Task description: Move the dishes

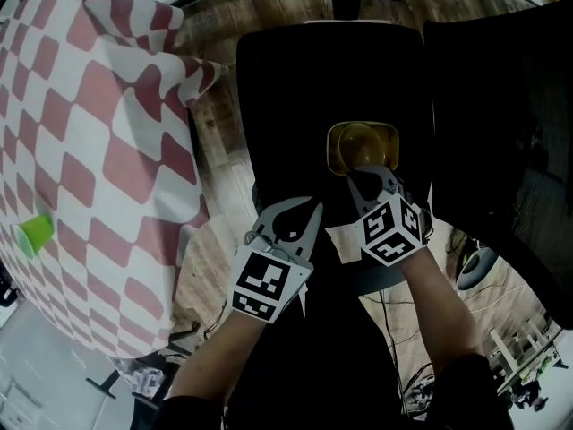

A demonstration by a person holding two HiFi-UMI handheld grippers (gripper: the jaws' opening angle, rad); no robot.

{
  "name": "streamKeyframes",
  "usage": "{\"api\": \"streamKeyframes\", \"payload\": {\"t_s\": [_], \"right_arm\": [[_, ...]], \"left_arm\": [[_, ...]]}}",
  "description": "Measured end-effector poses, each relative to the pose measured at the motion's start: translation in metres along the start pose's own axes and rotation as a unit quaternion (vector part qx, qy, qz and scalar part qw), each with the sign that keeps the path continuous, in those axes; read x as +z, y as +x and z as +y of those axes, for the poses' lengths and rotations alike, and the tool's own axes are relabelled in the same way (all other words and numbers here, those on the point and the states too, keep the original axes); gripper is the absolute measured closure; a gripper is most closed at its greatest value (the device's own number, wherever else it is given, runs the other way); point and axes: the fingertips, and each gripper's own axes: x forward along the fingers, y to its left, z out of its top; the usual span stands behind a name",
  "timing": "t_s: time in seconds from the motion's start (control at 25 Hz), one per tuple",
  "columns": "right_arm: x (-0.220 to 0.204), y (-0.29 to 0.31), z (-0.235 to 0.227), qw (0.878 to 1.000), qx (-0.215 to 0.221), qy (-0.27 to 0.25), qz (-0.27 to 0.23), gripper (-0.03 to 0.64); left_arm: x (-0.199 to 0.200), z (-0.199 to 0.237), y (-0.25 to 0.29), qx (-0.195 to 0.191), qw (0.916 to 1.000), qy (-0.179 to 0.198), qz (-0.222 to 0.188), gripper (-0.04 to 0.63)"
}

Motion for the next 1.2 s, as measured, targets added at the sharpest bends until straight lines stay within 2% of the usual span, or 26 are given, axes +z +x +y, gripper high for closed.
{"api": "streamKeyframes", "payload": {"t_s": [0.16,0.28,0.36,0.52,0.6,0.76,1.04,1.2], "right_arm": [[0.014,-0.052,0.012,0.999,-0.017,-0.036,-0.004,0.591],[0.039,-0.097,0.012,0.997,-0.036,-0.073,-0.019,0.591],[0.060,-0.130,0.010,0.994,-0.045,-0.096,-0.035,0.591],[0.091,-0.210,0.042,0.983,-0.041,-0.168,-0.054,0.591],[0.111,-0.237,0.061,0.973,-0.037,-0.219,-0.068,0.591],[0.165,-0.262,0.100,0.940,-0.033,-0.324,-0.098,0.591],[0.259,-0.262,0.227,0.903,0.009,-0.410,-0.129,0.591],[0.324,-0.243,0.290,0.872,0.036,-0.468,-0.140,0.591]], "left_arm": [[0.031,-0.027,-0.032,-0.001,0.9998,0.019,0.003,0.592],[0.060,-0.039,-0.066,0.024,0.9990,0.034,-0.015,0.592],[0.074,-0.050,-0.092,0.041,0.9983,0.027,-0.031,0.592],[0.092,-0.101,-0.154,0.044,0.9975,0.011,-0.054,0.592],[0.103,-0.112,-0.187,0.060,0.9950,0.013,-0.079,0.592],[0.113,-0.101,-0.251,0.108,0.9855,0.017,-0.130,0.592],[0.079,-0.051,-0.399,0.180,0.9657,-0.012,-0.186,0.592],[0.056,-0.012,-0.476,0.228,0.9478,-0.026,-0.221,0.592]]}}
